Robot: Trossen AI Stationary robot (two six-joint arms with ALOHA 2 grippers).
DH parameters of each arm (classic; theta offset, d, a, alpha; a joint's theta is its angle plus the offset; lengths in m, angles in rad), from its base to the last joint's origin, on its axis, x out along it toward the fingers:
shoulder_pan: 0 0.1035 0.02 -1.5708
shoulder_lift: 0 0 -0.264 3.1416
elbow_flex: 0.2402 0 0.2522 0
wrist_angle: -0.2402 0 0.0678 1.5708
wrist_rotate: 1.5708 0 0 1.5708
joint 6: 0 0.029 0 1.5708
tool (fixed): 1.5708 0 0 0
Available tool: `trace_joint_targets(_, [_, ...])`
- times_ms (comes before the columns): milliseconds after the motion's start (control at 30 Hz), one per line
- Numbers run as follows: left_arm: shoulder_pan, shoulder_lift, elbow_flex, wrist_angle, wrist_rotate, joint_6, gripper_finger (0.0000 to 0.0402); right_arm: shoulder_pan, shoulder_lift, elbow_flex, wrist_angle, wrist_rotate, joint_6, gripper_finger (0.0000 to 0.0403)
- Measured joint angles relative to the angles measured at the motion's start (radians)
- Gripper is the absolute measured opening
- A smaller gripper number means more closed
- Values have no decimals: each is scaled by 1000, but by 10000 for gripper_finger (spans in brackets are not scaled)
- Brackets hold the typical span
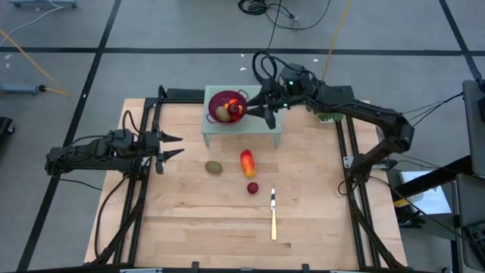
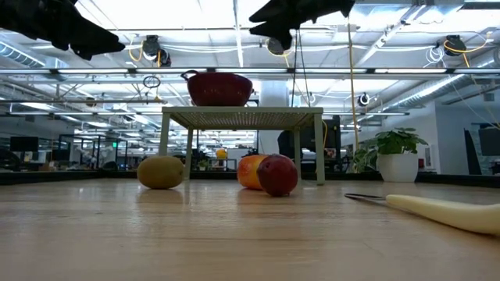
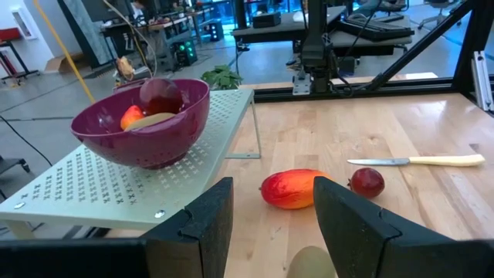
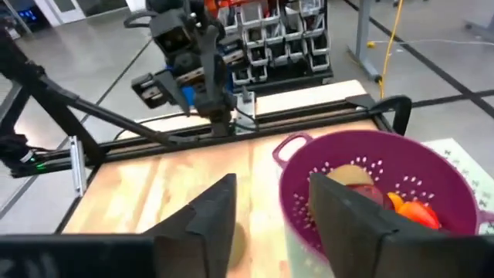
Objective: Pick & Place Fruit
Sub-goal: Put the kiwi into violet strainer bowl on the shelf
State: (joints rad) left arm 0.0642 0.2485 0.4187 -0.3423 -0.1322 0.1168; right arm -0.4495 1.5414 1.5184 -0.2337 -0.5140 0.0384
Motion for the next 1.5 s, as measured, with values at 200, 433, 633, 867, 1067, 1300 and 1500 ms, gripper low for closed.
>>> trace_joint_targets(200, [0,0,0,3,0,1,182,27,-94,-81,-21,112,-15,91])
trace_joint_targets(433, [0,0,0,7,0,-3,182,26,-248,-268,104,122,28,20])
trace_joint_targets(633, [0,0,0,37,0,-28,182,26,-411,-479,275,117,71,8])
trace_joint_targets(867, [0,0,0,159,-15,-1,182,26,-601,-734,513,117,16,2])
trace_joint_targets(1067, [0,24,0,182,-52,-20,182,26,-722,-928,697,117,-10,1])
trace_joint_targets(1300, [0,137,4,181,-53,-120,182,26,-804,-1072,804,119,19,1])
trace_joint_targets(1500, [0,276,74,174,-51,-130,182,26,-832,-1118,812,119,43,0])
